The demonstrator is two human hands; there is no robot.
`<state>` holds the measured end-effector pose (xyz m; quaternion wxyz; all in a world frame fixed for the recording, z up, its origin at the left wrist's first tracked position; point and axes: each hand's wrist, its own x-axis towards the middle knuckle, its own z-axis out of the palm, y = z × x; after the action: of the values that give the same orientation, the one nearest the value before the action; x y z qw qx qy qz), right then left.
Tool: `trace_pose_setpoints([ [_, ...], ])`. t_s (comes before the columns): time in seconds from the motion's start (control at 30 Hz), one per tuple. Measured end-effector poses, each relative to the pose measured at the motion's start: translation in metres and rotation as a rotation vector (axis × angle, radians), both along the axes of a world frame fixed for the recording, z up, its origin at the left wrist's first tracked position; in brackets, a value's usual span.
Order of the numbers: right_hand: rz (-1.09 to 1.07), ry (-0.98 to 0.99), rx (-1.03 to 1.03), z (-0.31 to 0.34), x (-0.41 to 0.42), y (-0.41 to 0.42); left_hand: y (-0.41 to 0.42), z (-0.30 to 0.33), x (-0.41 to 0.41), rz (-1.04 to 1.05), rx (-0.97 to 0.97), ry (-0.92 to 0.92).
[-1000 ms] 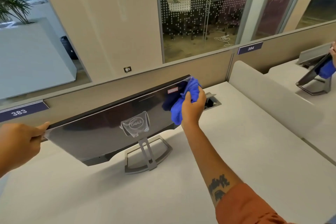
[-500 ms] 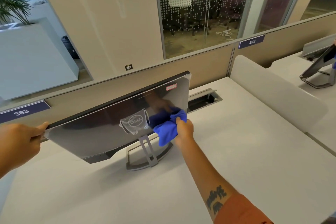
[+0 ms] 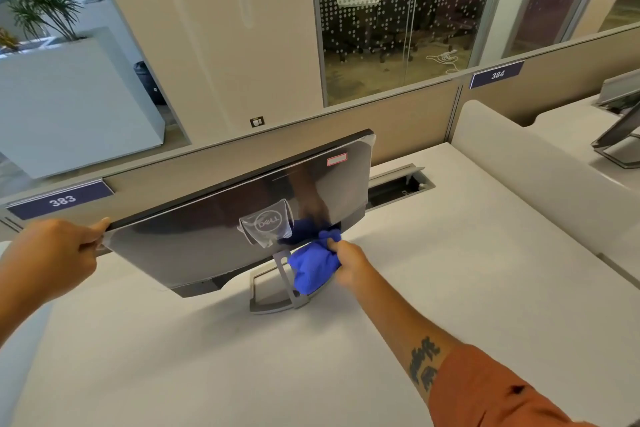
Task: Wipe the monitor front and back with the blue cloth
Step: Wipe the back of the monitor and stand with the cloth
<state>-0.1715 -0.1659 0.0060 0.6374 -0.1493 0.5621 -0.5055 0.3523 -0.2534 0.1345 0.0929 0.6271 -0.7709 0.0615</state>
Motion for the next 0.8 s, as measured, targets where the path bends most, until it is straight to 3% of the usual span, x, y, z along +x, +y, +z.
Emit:
trace_pose_setpoints([
  [0.07, 0.048, -0.012, -0.017, -0.007, 0.027, 0.007, 0.009, 0.011, -0.014, 0.012, -0.027, -0.033],
  [0.23, 0.093, 0.621, -0.120, -0.013, 0.071, 0.019, 0.044, 0.046, -0.056, 0.017, -0.045, -0.015],
  [0.37, 0.190, 0.853, -0.165, -0.038, 0.080, 0.045, 0.068, 0.070, -0.087, -0.007, -0.022, -0.036],
  [0.5, 0.314, 0.946, -0.126, -0.051, 0.071, 0.052, 0.077, 0.081, -0.100, -0.026, 0.011, -0.016],
  [0.7, 0.230, 1.104, -0.534, -0.029, 0.092, 0.048, 0.086, 0.087, -0.108, -0.016, 0.017, -0.014],
  [0.8, 0.223, 1.106, -0.542, -0.038, 0.096, 0.057, 0.090, 0.092, -0.113, -0.010, 0.023, 0.007],
])
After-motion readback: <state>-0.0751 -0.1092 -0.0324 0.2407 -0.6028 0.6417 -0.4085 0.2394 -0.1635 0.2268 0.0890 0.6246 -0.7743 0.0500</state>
